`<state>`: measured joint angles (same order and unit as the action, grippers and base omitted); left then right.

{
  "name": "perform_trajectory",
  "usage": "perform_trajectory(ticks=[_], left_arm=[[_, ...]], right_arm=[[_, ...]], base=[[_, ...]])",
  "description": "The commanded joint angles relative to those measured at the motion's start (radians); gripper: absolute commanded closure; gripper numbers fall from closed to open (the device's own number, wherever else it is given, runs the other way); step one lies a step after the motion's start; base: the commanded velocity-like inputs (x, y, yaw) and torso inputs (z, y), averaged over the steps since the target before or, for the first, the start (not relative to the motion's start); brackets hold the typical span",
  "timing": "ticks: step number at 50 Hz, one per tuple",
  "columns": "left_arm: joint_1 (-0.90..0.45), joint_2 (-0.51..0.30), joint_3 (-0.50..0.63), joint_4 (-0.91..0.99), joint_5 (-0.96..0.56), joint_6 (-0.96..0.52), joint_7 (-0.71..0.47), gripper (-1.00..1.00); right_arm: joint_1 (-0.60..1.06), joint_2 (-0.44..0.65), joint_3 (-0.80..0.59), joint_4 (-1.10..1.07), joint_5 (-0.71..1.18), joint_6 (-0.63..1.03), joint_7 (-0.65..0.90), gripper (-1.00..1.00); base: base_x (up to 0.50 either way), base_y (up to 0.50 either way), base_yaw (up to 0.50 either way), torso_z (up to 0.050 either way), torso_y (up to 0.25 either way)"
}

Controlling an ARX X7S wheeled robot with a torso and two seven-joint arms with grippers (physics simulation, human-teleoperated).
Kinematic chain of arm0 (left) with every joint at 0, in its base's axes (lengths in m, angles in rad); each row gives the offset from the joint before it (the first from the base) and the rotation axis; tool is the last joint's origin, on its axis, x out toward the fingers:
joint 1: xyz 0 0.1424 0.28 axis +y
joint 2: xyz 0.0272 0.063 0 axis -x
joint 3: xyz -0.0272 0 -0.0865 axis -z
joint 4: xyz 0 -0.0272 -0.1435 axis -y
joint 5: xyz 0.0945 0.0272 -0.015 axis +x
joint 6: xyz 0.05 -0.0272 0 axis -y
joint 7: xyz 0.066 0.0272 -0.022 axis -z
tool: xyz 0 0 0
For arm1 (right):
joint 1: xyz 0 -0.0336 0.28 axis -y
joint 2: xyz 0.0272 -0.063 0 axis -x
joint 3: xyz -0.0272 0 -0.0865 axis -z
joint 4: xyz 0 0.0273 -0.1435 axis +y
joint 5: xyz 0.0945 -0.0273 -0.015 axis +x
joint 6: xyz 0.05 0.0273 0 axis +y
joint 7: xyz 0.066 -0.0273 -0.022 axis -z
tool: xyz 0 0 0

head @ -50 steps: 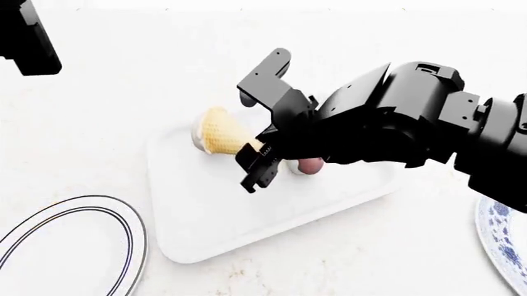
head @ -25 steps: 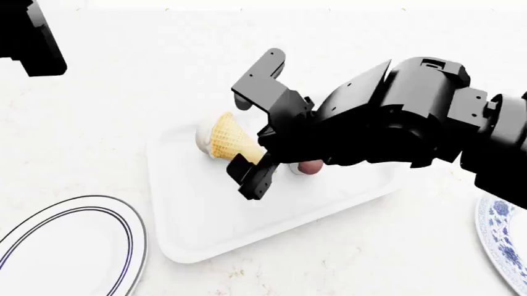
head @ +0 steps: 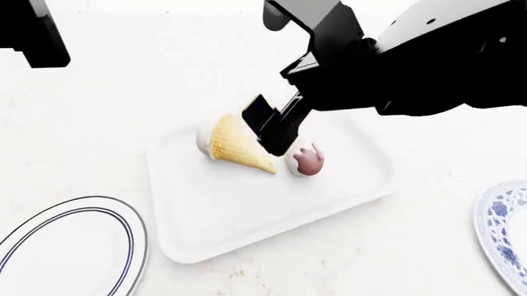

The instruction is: Move the dessert items from the plate to the tray.

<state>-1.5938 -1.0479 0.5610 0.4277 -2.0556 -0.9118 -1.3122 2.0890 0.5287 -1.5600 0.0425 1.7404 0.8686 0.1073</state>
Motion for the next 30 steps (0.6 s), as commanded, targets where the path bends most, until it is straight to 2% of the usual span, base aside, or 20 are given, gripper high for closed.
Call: perform_trajectory(ticks=[1,12,14,17,30], left_arm=[[-0.011,0.005,0.007,-0.002,-0.001,-0.006,0.003,-1.0],[-0.005,0.009,0.012,-0.007,0.017,-0.005,0.017,-1.0],[0.004,0.001,0.008,-0.005,0.021,-0.002,0.026,-1.0],[0.011,-0.002,0.006,-0.004,0.028,0.003,0.034,-1.0],[0.036,-0.004,0.003,0.007,0.046,0.021,0.048,-1.0]], right_arm=[[0.092,0.132,0.047,-0.061,0.068,0.044,0.061,-1.0],[0.127,0.295,0.083,-0.137,0.136,0.061,0.149,-1.0],[0.138,0.389,0.098,-0.179,0.182,0.059,0.207,-1.0],[0.147,0.45,0.11,-0.207,0.213,0.059,0.245,-1.0],[0.136,0.552,0.143,-0.287,0.265,0.04,0.313,-1.0]], base=[[0.0,0.0,0.0,-0.005,0.219],[0.0,0.0,0.0,-0.009,0.25],[0.0,0.0,0.0,-0.009,0.25],[0.0,0.0,0.0,-0.009,0.25],[0.0,0.0,0.0,-0.009,0.124]])
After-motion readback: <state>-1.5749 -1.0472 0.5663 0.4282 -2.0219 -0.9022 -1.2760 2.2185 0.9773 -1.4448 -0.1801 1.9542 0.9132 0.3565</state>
